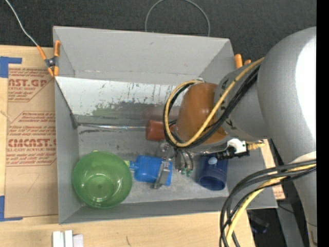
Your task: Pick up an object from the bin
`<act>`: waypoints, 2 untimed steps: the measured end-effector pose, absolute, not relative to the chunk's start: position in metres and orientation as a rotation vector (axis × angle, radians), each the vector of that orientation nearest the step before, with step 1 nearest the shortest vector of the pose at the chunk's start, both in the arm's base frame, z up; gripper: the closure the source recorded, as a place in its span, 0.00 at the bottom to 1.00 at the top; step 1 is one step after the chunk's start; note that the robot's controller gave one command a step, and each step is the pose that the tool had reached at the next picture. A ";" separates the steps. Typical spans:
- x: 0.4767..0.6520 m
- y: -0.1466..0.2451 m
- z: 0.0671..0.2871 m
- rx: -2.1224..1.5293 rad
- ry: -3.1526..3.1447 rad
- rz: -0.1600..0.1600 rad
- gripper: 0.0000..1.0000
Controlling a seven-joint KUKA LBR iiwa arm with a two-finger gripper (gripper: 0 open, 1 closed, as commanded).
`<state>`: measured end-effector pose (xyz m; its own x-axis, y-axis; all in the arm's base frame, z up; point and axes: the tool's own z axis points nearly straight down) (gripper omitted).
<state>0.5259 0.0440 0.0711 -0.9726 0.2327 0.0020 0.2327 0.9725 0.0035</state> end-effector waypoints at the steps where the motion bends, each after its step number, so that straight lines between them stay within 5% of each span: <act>1: 0.526 0.044 0.071 -0.368 -3.118 -0.006 1.00; 2: 0.526 0.044 0.071 -0.368 -3.119 -0.006 1.00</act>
Offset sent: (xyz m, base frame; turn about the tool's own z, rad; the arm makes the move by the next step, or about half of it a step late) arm 0.0000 0.0000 0.0000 0.0000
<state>0.5260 0.0440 0.0712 -0.9725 0.2330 0.0018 0.2330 0.9725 0.0038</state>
